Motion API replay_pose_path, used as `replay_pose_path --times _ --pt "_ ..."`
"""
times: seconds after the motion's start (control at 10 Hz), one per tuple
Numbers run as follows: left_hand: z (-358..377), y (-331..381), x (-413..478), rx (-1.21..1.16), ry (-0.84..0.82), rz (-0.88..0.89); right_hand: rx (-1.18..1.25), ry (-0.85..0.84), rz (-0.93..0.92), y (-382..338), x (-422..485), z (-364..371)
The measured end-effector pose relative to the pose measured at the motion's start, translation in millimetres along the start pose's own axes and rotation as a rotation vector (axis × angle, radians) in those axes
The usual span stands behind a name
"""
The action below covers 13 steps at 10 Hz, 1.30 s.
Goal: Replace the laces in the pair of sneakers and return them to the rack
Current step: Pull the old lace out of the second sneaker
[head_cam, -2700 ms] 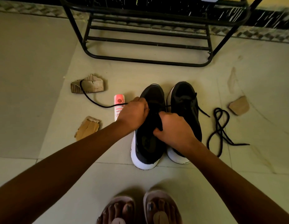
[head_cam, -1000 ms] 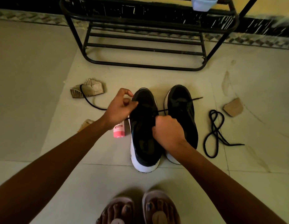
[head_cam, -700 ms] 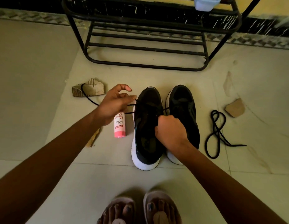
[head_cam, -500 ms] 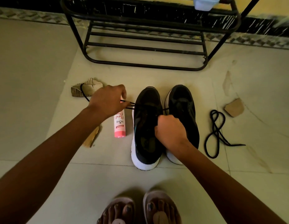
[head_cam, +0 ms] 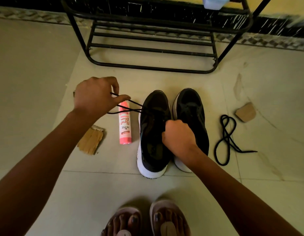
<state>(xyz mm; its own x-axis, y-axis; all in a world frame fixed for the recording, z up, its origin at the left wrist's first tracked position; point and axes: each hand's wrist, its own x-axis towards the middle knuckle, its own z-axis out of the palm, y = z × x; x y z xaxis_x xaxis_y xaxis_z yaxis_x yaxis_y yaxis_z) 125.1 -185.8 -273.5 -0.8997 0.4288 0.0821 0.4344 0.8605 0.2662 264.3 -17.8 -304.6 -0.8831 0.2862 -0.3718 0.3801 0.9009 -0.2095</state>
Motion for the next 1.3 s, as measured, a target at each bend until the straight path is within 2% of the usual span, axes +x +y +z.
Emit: replay_pose_path --times 0.1,0.2,0.3,0.4,0.5,0.6,0.7,0.8,1.0,1.1,1.3 --pt "-19.7 1.7 5.5 -1.181 -0.190 -0.344 0.011 0.004 0.006 1.6 -0.7 -0.5" --pt "-18.2 -6.5 6.9 -1.060 -0.131 -0.356 0.011 0.007 0.006 0.7 -0.6 -0.2" --pt "-13.1 -14.7 2.6 -0.186 0.083 -0.081 -0.001 0.012 0.001 -0.3 -1.1 -0.8" --pt "-19.7 -18.8 3.9 0.068 0.198 -0.083 0.005 0.014 -0.002 1.6 -1.6 -1.9" --pt "-18.6 -20.1 4.7 0.003 0.064 -0.076 0.051 -0.037 0.009 6.7 2.6 -3.6" --pt "-1.9 -7.4 -7.7 -0.004 -0.084 0.110 0.134 -0.159 0.000 14.3 11.2 -13.8" --pt "16.0 22.7 -26.9 -0.169 -0.343 0.100 0.409 -0.035 -0.015 21.3 19.6 -18.1" --pt "42.4 46.3 -42.6 -0.038 -0.540 0.166 0.475 0.164 -0.042 21.6 28.0 -9.7" --pt "73.8 56.9 -58.4 -0.001 -0.646 0.128 0.312 0.236 -0.127 18.7 36.5 0.6" --pt "73.5 61.3 -60.4 0.034 -0.658 0.042 0.286 0.185 -0.138 18.4 39.5 0.5" --pt "73.6 77.1 -64.5 0.210 -0.716 -0.056 0.647 0.084 -0.062 23.2 41.6 -6.2"
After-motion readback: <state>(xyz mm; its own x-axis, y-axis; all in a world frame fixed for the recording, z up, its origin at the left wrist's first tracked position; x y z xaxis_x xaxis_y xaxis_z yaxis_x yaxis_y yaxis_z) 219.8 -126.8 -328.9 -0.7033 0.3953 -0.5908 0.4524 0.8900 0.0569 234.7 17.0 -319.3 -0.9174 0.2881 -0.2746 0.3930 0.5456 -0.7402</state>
